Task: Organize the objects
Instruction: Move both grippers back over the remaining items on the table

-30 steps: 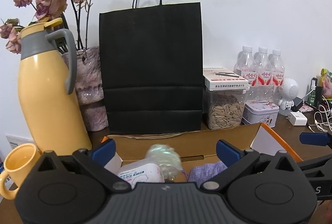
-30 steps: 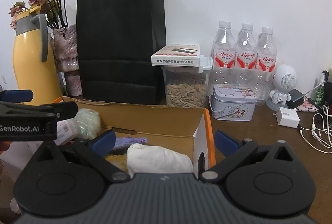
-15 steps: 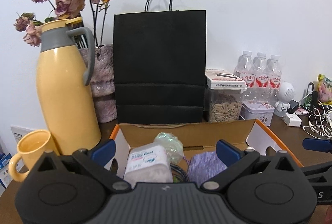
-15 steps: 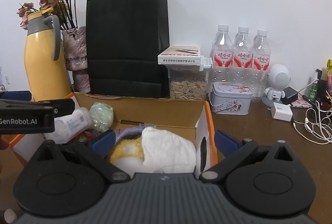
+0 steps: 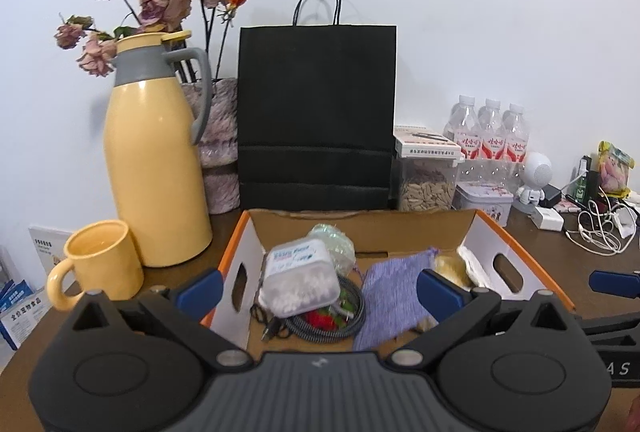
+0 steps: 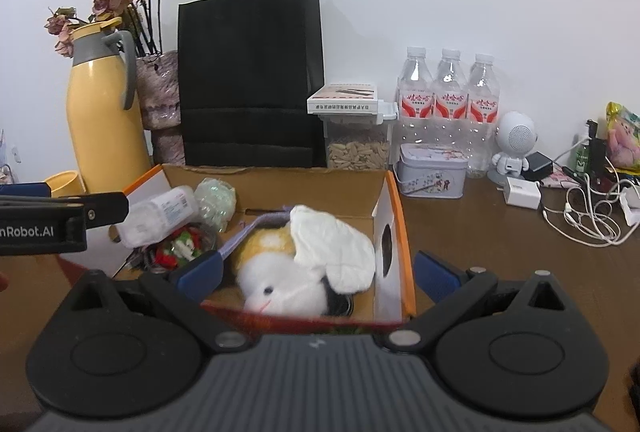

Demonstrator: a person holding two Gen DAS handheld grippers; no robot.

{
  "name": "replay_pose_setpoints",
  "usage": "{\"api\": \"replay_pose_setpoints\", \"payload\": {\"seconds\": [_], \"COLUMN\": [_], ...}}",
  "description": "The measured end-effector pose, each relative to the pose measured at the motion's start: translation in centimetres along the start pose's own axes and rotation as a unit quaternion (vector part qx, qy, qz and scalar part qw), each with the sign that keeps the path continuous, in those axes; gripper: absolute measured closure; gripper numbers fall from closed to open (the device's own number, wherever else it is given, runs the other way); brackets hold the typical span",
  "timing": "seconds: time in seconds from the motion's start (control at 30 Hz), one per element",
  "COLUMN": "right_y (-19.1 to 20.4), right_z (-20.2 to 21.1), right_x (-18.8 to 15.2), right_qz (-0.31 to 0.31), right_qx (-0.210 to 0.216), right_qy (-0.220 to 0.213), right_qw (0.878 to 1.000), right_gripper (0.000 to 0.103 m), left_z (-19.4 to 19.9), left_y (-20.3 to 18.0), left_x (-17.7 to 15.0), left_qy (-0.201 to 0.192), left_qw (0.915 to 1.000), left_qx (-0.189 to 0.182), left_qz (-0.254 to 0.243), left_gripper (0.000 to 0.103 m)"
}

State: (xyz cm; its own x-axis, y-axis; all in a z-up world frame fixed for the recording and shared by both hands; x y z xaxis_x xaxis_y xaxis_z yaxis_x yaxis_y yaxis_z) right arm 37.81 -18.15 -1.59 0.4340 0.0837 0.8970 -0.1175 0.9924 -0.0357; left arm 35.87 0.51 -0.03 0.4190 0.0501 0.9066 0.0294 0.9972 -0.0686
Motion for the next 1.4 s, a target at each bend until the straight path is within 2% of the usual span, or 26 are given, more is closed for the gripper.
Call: {"api": "replay_pose_setpoints", "payload": {"seconds": [0.33, 0.63, 0.93, 1.23, 1.4], "right_y": [-0.3, -0.4, -0.7, -0.1, -0.1], "right_z": [3.2, 5.2, 6.2, 6.3, 6.3], "right_x": [-4.3, -8.5, -11.9, -13.4, -13.5], "right_qz": [0.014, 0.032, 0.04, 0.048, 0.044], "right_qx": [-0.01, -0.01, -0.004, 0.004, 0.006], "right_qy": [0.03, 0.069, 0.108, 0.13, 0.129], "right_qw": [0.999, 0.997, 0.993, 0.99, 0.991], "right_gripper": [0.0, 0.0, 0.0, 0.0, 0.0], "left_z": [3.4, 4.8, 5.0, 4.8, 4.8], "left_y": [2.6, 5.6, 6.8, 6.7, 6.6], "left_x": [-3.4, -8.1, -12.8, -14.6, -14.6], "left_qy": [0.033, 0.09, 0.157, 0.182, 0.166], "left_qw": [0.9993, 0.9954, 0.9871, 0.9827, 0.9855], "left_qx": [0.017, 0.029, 0.01, 0.007, 0.012], "left_qz": [0.004, 0.013, 0.03, 0.032, 0.03], "left_gripper": [0.0, 0.0, 0.0, 0.0, 0.0]}}
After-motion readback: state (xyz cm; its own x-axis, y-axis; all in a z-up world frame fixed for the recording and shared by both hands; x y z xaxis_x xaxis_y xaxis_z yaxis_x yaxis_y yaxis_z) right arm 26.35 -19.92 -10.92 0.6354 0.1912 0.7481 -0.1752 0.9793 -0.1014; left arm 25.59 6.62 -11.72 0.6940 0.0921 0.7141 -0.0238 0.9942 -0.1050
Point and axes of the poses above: each gripper's, at about its wrist camera, not at the fingertips, and z roughly against the way its jaws point, y to its left, x to its top, the point moved 9 cm from there along -z, roughly the way its jaws point, and after that the axes turned 10 degrees about -x, right-handed, at the moved point
